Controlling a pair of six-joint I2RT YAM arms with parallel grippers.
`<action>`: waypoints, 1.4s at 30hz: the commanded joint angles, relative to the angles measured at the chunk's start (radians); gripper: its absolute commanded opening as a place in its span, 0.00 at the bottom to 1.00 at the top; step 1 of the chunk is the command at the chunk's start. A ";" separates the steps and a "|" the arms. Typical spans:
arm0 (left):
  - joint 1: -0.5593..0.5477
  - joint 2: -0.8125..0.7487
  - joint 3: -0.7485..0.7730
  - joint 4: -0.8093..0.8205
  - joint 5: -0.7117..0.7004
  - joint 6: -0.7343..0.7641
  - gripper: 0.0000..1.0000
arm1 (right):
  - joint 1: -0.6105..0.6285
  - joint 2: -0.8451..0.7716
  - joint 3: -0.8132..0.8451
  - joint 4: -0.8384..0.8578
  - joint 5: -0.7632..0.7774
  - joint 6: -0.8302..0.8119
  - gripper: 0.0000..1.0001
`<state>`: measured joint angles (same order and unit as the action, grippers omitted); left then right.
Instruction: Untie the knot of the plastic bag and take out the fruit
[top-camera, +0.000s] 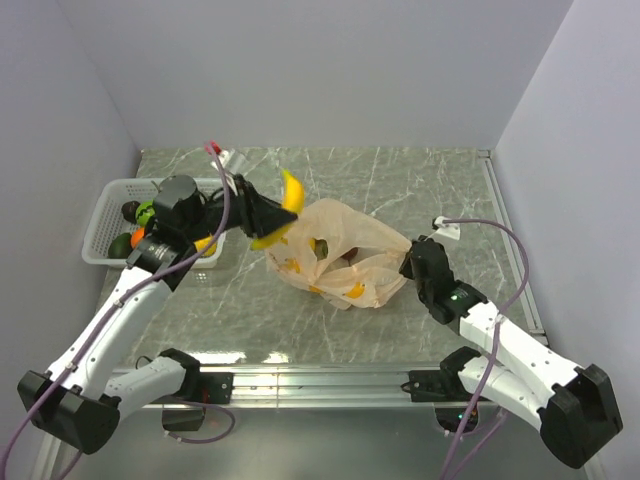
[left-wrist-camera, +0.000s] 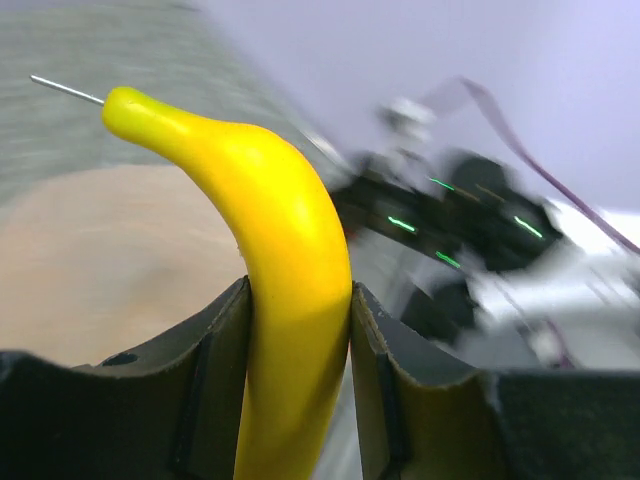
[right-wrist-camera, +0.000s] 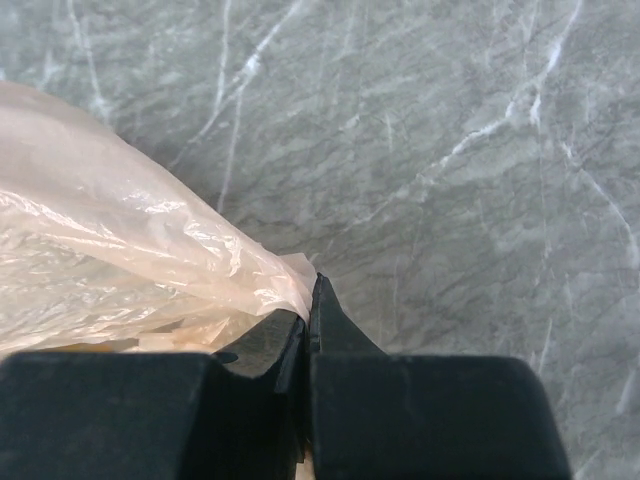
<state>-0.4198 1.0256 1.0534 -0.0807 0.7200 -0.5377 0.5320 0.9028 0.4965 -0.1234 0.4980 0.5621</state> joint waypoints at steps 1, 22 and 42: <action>0.065 0.019 0.026 -0.158 -0.521 -0.016 0.15 | -0.004 -0.038 0.001 -0.012 0.001 0.018 0.00; 0.647 0.242 -0.059 -0.200 -0.995 -0.102 0.88 | -0.003 -0.127 -0.019 0.011 -0.079 -0.036 0.00; -0.022 -0.076 -0.133 -0.192 -0.491 0.133 0.99 | 0.075 -0.166 -0.006 0.033 -0.061 -0.183 0.10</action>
<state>-0.3580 0.9344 0.9192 -0.2981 0.0956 -0.4808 0.5797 0.7509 0.4820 -0.1200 0.4011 0.4141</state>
